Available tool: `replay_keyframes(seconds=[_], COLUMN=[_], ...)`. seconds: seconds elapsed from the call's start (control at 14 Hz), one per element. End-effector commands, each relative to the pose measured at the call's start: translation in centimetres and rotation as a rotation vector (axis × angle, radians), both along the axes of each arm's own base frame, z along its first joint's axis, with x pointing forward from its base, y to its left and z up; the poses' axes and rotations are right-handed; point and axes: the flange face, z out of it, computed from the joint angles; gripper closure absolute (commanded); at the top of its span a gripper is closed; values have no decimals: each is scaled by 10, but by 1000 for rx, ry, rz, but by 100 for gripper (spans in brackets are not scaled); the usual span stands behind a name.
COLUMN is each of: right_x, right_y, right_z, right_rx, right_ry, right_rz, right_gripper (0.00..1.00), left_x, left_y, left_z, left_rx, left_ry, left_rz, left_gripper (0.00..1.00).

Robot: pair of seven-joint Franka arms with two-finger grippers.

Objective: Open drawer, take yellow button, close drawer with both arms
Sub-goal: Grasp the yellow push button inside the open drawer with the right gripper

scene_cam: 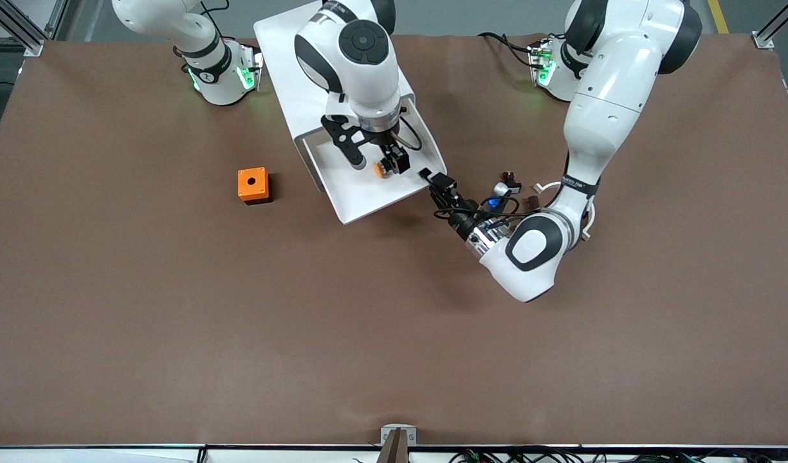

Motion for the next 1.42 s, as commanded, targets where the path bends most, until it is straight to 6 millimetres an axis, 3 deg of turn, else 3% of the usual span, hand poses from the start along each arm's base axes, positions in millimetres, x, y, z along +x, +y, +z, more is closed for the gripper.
replay_keyframes(seconds=[0.0,0.14,0.28,0.36,0.5,0.57,0.71,0.85,0.93,1.07,1.21,1.35], right_x=[2,-2,0,0,1,1,3,7,11,23,50,82], right_y=[13,23,30,30,33,34,34,33,32,27,2,-40], right_z=[-5,-11,-12,-13,-18,-18,-15,-11,-6,10,37,64], right_rx=[0,3,6,8,11,11,12,17,22,36,5,-7], right_ry=[-19,-9,-16,-14,-8,-8,-10,-17,-23,-31,6,49], right_rz=[-23,-20,-42,-42,-47,-44,-34,-34,-38,-16,33,131], right_gripper=[3,5,12,26,68,85,98,100,100,100,100,100], left_x=[12,12,18,23,40,48,67,86,100,108,111,113], left_y=[18,18,15,12,14,17,33,42,56,64,67,66], left_z=[-14,-15,-8,0,16,25,35,57,72,85,107,129], left_rx=[21,20,-26,-75,-202,-286,-391,-479,-521,-603,-661,-679], left_ry=[-20,-22,-61,-97,-197,-267,-377,-525,-646,-832,-1032,-1204], left_rz=[30,33,48,62,119,136,199,204,195,136,21,-97], left_gripper=[81,32,24,17,5,1,1,1,1,1,1,1])
